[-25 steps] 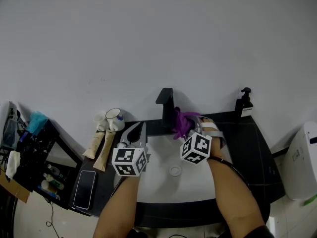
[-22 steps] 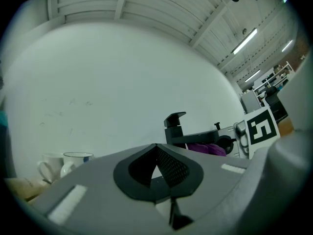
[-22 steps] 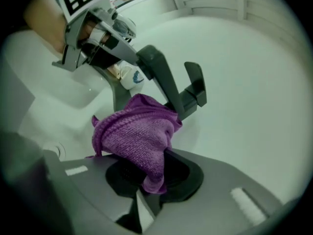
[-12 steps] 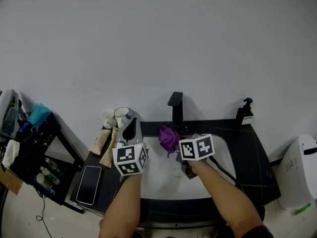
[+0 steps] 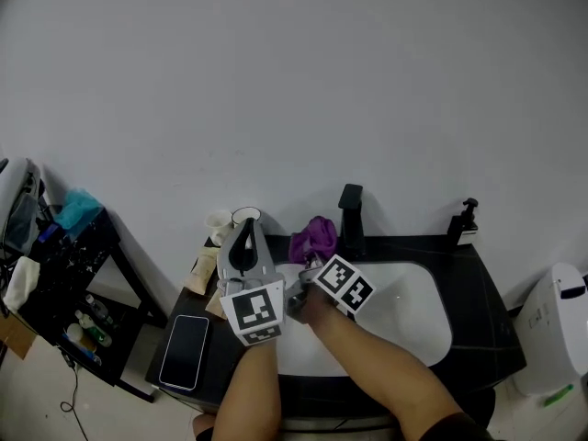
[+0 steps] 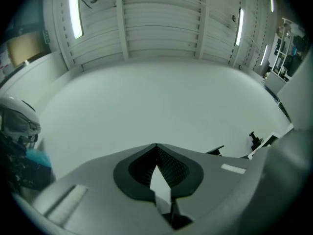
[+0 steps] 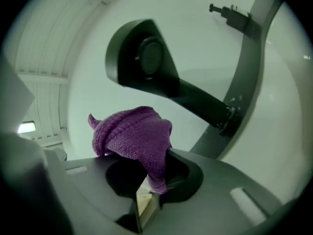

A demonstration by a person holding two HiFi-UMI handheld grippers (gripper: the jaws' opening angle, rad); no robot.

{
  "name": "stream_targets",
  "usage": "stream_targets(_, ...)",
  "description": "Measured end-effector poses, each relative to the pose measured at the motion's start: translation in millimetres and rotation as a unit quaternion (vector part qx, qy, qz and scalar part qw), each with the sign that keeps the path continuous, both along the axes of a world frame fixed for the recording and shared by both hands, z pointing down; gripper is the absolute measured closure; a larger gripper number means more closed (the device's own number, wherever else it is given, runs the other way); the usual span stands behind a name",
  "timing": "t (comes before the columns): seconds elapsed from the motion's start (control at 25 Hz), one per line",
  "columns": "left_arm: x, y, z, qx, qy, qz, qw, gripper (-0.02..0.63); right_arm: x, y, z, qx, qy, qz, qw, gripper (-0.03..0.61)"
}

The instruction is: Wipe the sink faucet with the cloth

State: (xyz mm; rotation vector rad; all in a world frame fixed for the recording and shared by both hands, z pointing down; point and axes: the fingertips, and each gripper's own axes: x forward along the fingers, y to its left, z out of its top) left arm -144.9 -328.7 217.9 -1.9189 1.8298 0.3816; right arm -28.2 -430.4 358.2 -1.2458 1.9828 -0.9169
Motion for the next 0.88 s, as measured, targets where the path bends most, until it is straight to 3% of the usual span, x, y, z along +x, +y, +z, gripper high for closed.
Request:
stream_targets(0.16, -27.7, 10.2, -4.2, 0.014, 0.050, -0.014, 0.9986, 0.597, 0.2, -16.7, -49.7, 0.053, -0.052, 0.062, 0.995, 0.520)
stream_targets(0.28, -36.0, 7.9, -0.2, 0.006, 0.075, -0.014, 0.9971, 0.597, 7.5, -25.5, -71.2, 0.068, -0.082, 0.096, 0.990, 0.520)
stream_targets(0.4, -37.2, 11.4, -3.4, 0.012, 0.083, -0.012, 0.9964, 0.597, 11.7, -28.8, -58.7, 0.038, -0.108, 0.113, 0.987, 0.520)
stream_targets(0.64, -27.8, 4.6, 2.0, 0.003, 0.054, -0.011, 0.9985, 0.597, 20.3, -27.0, 5.2, -0.051, -0.156, 0.143, 0.976, 0.522)
stream_targets(0.76, -32.8, -5.6, 15.4, -0.019, 0.063, -0.015, 0.9977, 0.597, 21.2, -22.4, 17.0, -0.058, -0.148, 0.137, 0.978, 0.522)
stream_targets(0.88, -48.0, -11.8, 24.8, -0.038, 0.094, -0.021, 0.9946, 0.597, 8.3, -8.1, 7.5, -0.019, -0.061, 0.085, 0.994, 0.520)
